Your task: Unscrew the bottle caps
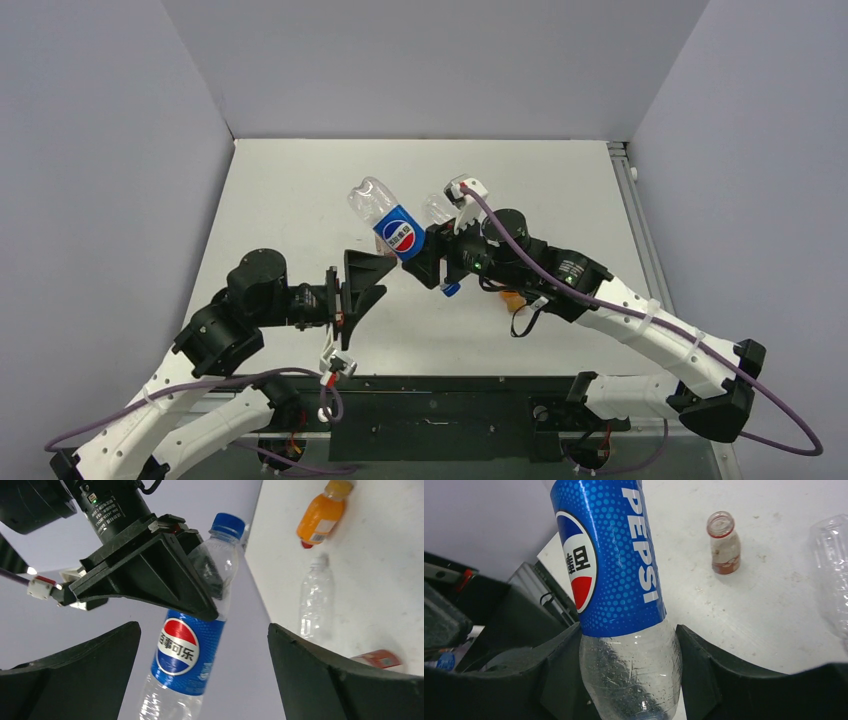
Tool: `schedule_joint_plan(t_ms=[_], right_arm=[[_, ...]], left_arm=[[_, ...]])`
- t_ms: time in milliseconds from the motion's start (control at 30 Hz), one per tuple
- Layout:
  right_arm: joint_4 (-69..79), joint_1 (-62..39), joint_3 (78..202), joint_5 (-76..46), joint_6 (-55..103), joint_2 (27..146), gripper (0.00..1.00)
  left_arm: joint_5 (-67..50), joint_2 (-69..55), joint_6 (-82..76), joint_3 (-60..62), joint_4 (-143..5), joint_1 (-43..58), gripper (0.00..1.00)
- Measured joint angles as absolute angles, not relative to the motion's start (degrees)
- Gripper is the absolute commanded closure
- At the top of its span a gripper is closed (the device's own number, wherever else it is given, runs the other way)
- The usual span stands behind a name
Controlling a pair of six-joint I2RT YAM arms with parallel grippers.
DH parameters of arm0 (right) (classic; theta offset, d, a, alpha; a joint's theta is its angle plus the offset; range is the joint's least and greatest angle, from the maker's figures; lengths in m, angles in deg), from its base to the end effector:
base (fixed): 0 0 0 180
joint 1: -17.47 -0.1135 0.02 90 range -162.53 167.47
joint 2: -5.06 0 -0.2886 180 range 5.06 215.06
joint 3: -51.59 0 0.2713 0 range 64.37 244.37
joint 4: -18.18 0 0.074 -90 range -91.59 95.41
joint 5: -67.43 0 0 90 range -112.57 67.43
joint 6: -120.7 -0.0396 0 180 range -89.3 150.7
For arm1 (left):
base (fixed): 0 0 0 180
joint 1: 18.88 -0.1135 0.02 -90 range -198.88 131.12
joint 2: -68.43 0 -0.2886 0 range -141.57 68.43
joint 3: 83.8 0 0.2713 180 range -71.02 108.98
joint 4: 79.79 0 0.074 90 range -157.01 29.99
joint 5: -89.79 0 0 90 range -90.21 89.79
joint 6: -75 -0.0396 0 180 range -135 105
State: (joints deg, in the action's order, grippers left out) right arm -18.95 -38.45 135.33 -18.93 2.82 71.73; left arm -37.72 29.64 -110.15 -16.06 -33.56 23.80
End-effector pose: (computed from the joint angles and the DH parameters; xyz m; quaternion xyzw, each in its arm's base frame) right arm 0.1502 0.2264 0.4192 -0.2161 0.7902 0.4019 0.4090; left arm 0.0815 -0.1080 0.3943 0.7801 0.0965 0.0159 0.6180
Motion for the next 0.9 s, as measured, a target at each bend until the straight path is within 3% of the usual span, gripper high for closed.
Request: schedule_joint_plan(t_ms=[433,533,600,667,800,833,900], right_arm=[[-25.71,-46.74,142.60,-14.73,2.45,74.64,0.44],[-26.49,-47.72,143.15,-14.97,2.36,75.49,0.45],[-27.24,-47.90,143.35,-15.93,2.30,75.93,0.45],[-28.22,-47.90,143.83,-16.44,2.25,76.39,0.44],[-29.81,-47.96,146.17,-17.84,1.88,76.54,0.30],[-30.08,-48.20,146.74,-18.01,1.75,76.63,0.23],[-30.75,-48.66,148.37,-19.34,2.06,76.82,0.19]], left_arm=[[-31.17,28.83,-123.57,-19.89,-43.86,27.06,0.01],[-27.54,28.09,-123.27,-19.84,-44.36,28.94,0.13],[-24.72,27.45,-122.48,-19.54,-44.14,30.71,0.33],[-21.33,26.73,-121.39,-18.75,-43.77,32.87,0.47],[-15.10,26.36,-118.96,-17.64,-43.44,36.11,0.62],[-13.99,26.38,-118.09,-17.33,-43.55,36.85,0.63],[-12.22,26.54,-116.40,-16.94,-44.23,37.83,0.65]])
